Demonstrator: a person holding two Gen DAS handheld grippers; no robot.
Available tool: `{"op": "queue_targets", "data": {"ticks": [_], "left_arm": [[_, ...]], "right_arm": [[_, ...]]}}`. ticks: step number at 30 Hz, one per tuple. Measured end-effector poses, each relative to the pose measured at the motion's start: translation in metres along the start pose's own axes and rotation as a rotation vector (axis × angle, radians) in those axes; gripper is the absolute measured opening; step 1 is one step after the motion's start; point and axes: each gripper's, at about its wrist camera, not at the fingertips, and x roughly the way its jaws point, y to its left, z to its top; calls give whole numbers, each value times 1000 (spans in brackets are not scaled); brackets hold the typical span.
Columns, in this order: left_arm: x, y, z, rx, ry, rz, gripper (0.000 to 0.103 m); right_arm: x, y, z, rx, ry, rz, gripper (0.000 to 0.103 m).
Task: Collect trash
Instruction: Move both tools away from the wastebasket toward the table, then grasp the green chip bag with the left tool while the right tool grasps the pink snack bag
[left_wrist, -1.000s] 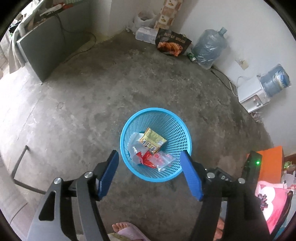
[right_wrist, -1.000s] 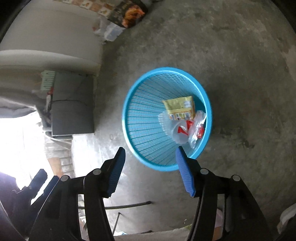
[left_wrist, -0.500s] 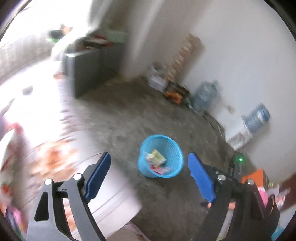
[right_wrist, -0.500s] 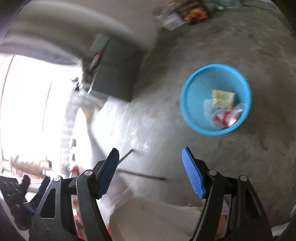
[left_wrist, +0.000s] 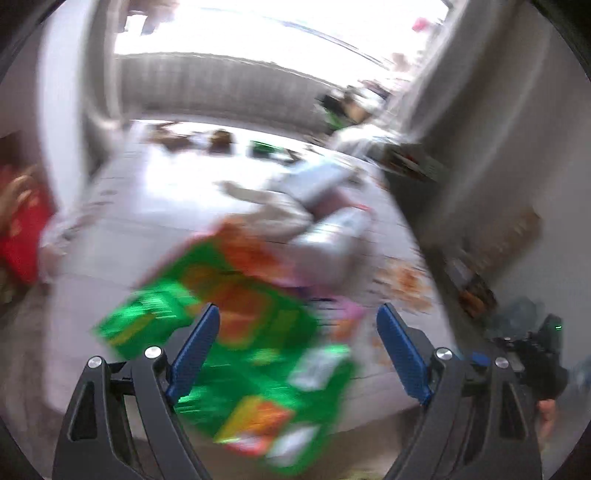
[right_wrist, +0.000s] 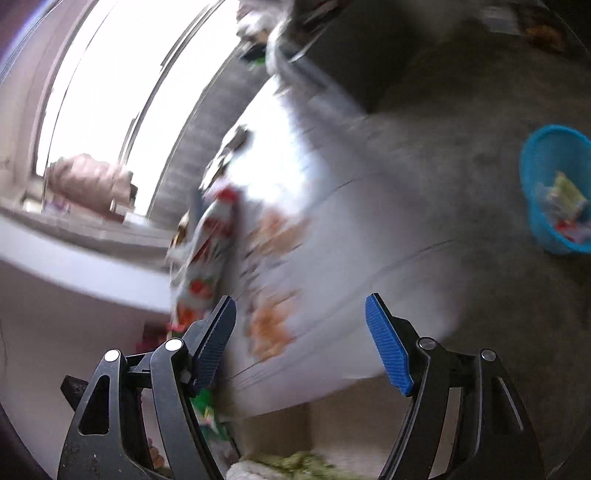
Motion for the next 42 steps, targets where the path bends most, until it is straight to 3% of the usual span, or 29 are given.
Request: {"op": "queue_targets", "data": {"ticks": [3,9,13,16,21,28,35,42], "left_arm": [[-12,41,-11,-61,-2,34,84],[-18,80,-30,-116,29,20,84],[-20,94,-42,-142,50,-16,84],[-12,105,-49,-180,76,-71,84],[3,124,-59,-269,131,-147,70],[25,141,-65,-349,192,-214,52],[28,143,-58,-344,199,-224,33],[19,158,-52,-385,146,-219,29]], "right_arm": [[28,53,-12,-118,69,29,69],[81,145,-37,-363,203,69,69],[112,186,-49,-467,256,46,68],[137,206,-57,-546,272,-23,65],[161,207,-70,-569,295,-102,54],[187,187,-77,-488,357,-140,22],[184,176,-84,-415,403,-91,10],[184,168,-93,-344,464,-29,6]]}}
